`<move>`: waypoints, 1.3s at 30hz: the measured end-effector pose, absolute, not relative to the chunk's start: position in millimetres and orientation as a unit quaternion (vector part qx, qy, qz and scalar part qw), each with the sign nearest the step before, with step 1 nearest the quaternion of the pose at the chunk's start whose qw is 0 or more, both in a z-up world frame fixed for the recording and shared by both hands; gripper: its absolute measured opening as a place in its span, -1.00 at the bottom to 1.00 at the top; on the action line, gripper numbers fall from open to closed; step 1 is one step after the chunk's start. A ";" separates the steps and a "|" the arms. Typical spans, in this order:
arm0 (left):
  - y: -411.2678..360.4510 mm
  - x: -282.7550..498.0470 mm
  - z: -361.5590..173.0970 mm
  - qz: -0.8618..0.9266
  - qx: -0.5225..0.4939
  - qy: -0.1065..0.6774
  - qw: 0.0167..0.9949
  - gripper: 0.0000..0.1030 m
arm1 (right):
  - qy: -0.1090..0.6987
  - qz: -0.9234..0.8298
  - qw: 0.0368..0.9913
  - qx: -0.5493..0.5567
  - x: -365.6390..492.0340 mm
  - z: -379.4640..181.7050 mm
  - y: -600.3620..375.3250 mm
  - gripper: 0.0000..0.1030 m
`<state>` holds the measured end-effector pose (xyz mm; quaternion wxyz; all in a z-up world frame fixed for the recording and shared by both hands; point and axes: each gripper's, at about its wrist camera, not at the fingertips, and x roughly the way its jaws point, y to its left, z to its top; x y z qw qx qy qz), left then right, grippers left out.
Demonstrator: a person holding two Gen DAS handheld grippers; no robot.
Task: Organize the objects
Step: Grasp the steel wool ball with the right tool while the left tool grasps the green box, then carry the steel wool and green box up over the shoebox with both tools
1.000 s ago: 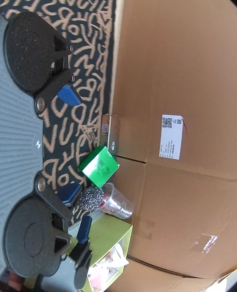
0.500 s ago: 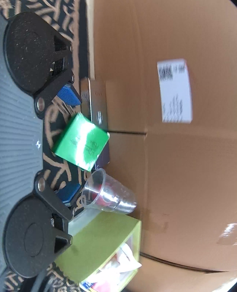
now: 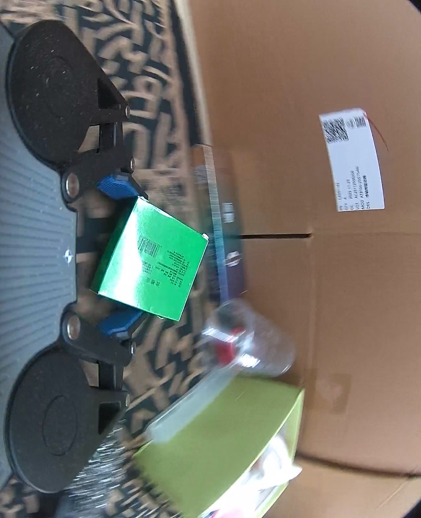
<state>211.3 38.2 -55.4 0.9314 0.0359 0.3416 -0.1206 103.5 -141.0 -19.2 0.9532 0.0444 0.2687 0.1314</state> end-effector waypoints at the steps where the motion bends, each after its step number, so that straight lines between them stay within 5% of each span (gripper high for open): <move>1: 39.1 197.3 -54.4 -0.125 0.032 0.347 0.929 0.39 | 0.272 0.131 0.952 0.051 98.9 -19.6 -145.0 -0.76; 8: 40.9 112.3 -49.6 -0.178 0.002 0.364 0.914 0.42 | 0.300 0.106 0.946 0.063 59.0 -28.4 -168.5 -0.71; 11: 34.9 101.5 -50.5 -0.168 0.009 0.351 0.921 0.56 | 0.295 0.099 0.949 0.053 52.9 -27.1 -172.9 -0.31; 17: 21.8 105.6 -53.9 -0.166 0.046 0.359 0.917 0.58 | 0.270 0.096 0.958 0.007 63.9 -19.7 -162.8 -0.12; 24: 22.1 107.5 -56.3 -0.160 0.059 0.355 0.919 0.58 | 0.284 0.113 0.952 -0.008 90.6 -31.1 -153.6 -0.12; 28: 18.4 107.6 -57.4 -0.158 0.073 0.353 0.919 0.59 | 0.293 0.130 0.947 0.002 91.8 -37.3 -152.0 -0.35; 30: 17.2 107.9 -56.8 -0.163 0.072 0.350 0.920 0.35 | 0.289 0.130 0.948 0.003 87.3 -35.9 -153.1 -0.46; 39: -6.1 100.8 -23.2 -0.201 0.056 0.328 0.921 0.32 | 0.217 0.106 0.969 0.053 52.7 3.4 -196.1 -0.52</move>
